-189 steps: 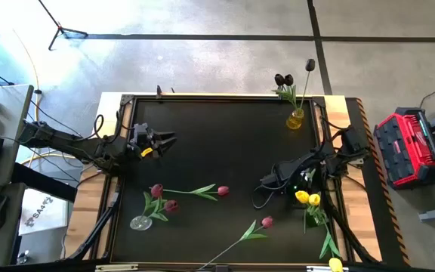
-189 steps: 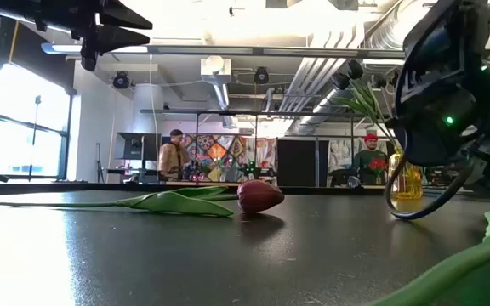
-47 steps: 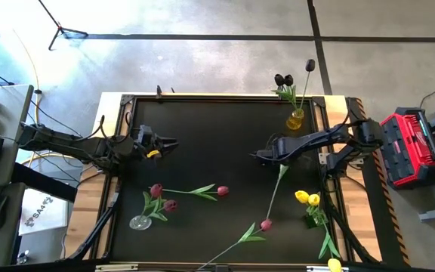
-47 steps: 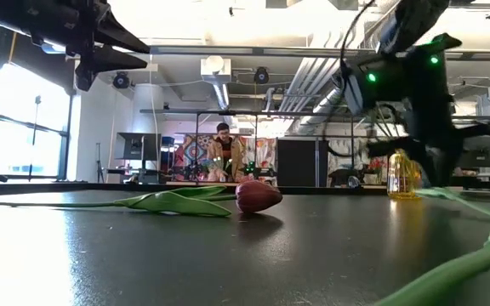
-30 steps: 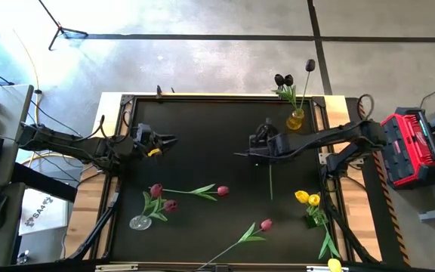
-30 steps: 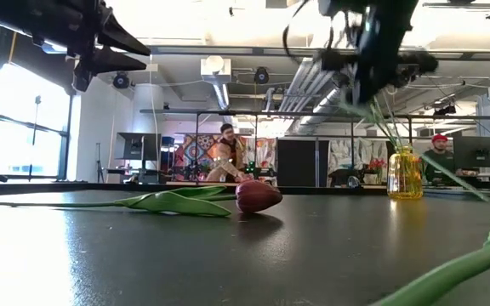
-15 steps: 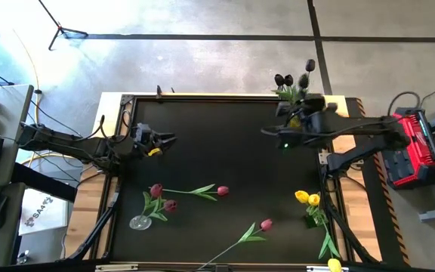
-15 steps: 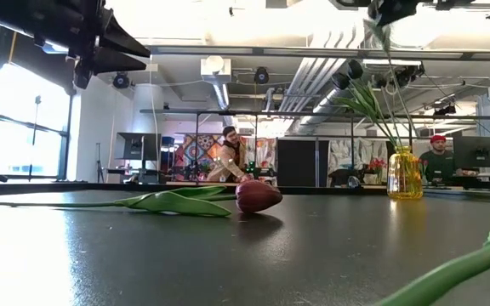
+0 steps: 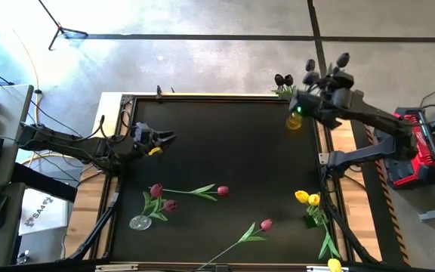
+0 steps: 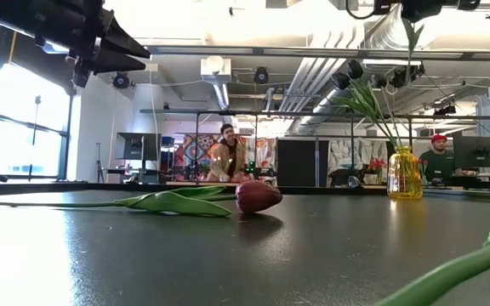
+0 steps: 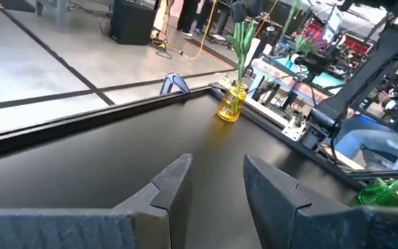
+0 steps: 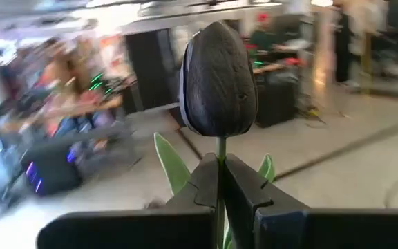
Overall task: Sort flowers into vase by color
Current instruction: Put the black flower into the yellow vase
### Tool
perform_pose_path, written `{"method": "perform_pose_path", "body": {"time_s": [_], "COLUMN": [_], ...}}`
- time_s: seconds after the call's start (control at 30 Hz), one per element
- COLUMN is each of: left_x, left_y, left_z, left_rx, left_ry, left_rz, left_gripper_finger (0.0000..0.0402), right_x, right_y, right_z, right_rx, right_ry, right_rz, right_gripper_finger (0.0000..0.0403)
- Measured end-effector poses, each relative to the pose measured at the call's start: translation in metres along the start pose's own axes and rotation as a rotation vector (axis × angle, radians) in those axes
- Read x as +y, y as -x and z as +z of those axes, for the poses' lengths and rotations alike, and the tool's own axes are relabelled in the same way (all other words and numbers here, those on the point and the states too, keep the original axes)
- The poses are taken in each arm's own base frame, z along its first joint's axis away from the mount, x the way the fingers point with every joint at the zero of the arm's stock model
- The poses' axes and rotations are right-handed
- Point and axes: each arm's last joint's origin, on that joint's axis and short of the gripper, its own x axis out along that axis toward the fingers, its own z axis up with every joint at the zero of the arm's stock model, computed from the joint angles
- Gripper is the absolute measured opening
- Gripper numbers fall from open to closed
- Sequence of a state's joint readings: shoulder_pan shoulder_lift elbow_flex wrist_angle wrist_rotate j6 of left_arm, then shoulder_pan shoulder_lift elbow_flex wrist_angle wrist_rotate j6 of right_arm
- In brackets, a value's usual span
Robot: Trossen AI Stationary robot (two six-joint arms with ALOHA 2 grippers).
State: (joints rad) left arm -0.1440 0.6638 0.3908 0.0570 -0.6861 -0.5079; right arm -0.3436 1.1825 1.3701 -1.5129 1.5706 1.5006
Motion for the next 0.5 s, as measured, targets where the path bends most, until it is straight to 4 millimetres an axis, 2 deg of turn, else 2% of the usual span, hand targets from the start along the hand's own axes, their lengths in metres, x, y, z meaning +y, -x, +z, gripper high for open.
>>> {"method": "perform_pose_path", "body": {"time_s": [0.1, 0.27, 0.5], "left_x": [0.000, 0.000, 0.000], "left_y": [0.000, 0.000, 0.000], "left_z": [0.000, 0.000, 0.000], "left_rx": [-0.001, -0.003, -0.006], "left_ry": [-0.006, -0.003, 0.012], "left_rz": [0.002, 0.004, 0.009], "left_gripper_finger": [0.0117, 0.0117, 0.0117], "right_x": [0.004, 0.010, 0.021], "right_y": [-0.015, -0.038, -0.053], "right_z": [-0.001, -0.008, -0.021], "right_rx": [-0.019, -0.037, -0.044], "right_ry": [-0.070, -0.008, 0.014], "right_rz": [-0.084, -0.204, -0.262], "right_gripper_finger": [0.0000, 0.0000, 0.0000]}}
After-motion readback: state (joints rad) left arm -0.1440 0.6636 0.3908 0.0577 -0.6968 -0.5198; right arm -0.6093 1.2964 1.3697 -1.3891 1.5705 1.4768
